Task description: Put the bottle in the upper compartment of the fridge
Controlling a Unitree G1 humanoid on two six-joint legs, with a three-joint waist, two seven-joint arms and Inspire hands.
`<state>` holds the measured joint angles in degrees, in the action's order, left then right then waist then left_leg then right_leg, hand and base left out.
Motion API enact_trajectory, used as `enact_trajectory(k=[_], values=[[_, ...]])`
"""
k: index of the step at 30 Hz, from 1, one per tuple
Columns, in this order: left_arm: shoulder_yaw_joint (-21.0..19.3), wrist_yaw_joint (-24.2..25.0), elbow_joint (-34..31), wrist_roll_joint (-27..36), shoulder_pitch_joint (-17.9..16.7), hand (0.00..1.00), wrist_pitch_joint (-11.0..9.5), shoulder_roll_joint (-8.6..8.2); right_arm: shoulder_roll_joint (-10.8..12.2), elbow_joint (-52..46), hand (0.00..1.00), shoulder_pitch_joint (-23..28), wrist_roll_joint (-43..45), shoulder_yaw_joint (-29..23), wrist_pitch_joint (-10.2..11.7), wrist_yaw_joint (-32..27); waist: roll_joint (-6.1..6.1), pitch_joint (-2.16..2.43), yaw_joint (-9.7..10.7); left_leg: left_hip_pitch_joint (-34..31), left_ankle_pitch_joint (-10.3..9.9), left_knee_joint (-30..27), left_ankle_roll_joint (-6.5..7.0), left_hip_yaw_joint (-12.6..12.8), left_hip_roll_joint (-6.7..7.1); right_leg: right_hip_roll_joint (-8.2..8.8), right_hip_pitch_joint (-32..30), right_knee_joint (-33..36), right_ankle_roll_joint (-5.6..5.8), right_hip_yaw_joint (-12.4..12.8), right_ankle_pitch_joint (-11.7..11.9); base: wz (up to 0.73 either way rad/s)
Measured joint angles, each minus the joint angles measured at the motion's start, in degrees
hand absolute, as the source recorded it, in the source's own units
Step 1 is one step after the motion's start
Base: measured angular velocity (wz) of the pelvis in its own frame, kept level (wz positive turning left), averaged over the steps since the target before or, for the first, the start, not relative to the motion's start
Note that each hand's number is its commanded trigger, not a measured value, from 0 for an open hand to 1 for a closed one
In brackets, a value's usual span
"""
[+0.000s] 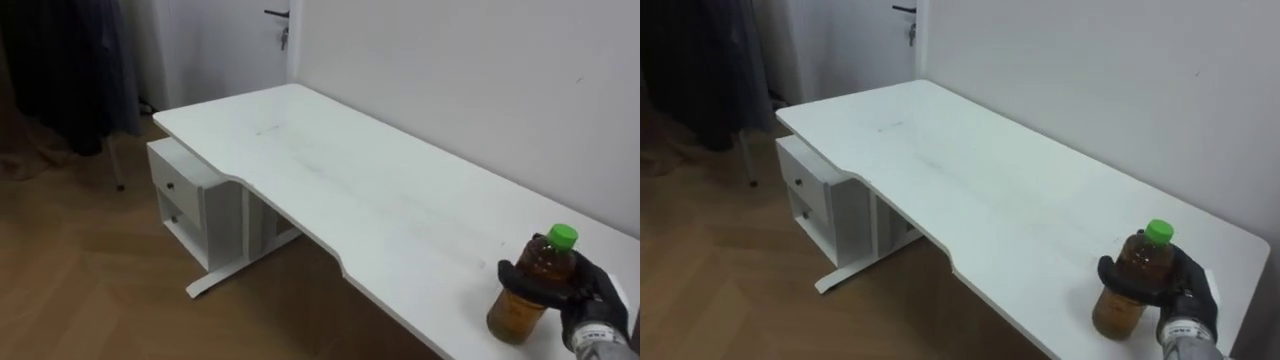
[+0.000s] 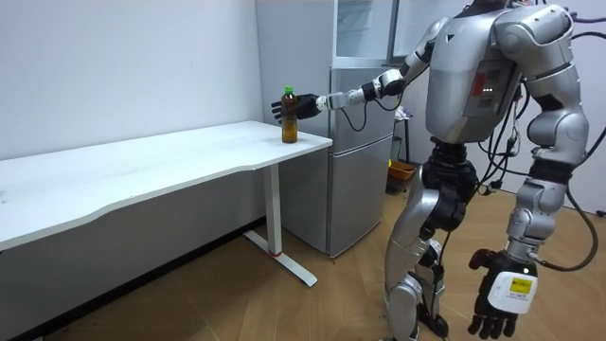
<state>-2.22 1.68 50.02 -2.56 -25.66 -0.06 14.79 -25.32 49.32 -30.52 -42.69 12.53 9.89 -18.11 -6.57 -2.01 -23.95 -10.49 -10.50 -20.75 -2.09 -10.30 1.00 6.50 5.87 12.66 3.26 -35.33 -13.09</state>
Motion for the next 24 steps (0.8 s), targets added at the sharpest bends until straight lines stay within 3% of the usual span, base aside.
enact_trajectory(k=[10,16,19,24], values=[[0.0,-1.7,-1.6,3.2,-0.1,0.00,-0.5,0.27,-1.2,0.5,1.00,-0.7,-0.2,0.0,0.1,0.8,0.80,0.03,0.5,-0.9,0.0,-0.6,0.01,0.3,-0.01,0.08,-1.0,0.1,-0.05,0.2,0.0,-0.01],[-0.1,-2.0,-1.6,3.0,-0.1,0.00,-0.8,-0.54,-1.2,0.1,1.00,-0.6,0.2,-0.3,0.1,2.7,1.91,0.05,1.5,-0.8,0.0,-0.6,0.02,0.3,0.00,0.09,-0.9,0.1,-0.05,0.2,0.0,0.00],[-0.1,-2.5,-1.6,3.0,-0.1,0.00,-0.8,-0.64,-1.2,-0.4,1.00,-0.4,0.0,-0.3,0.1,2.9,2.76,0.54,2.1,-0.6,0.2,0.1,0.22,0.9,-0.02,0.30,-0.6,0.1,-0.02,0.4,0.0,-0.04],[-0.3,-2.7,-1.6,3.0,-0.8,0.00,-0.8,-0.85,-1.2,-0.8,1.00,0.2,0.1,-0.3,-0.8,3.9,3.16,0.63,3.9,1.3,0.3,1.2,0.38,1.7,-0.06,0.60,0.6,0.0,0.04,0.8,0.0,-0.05]])
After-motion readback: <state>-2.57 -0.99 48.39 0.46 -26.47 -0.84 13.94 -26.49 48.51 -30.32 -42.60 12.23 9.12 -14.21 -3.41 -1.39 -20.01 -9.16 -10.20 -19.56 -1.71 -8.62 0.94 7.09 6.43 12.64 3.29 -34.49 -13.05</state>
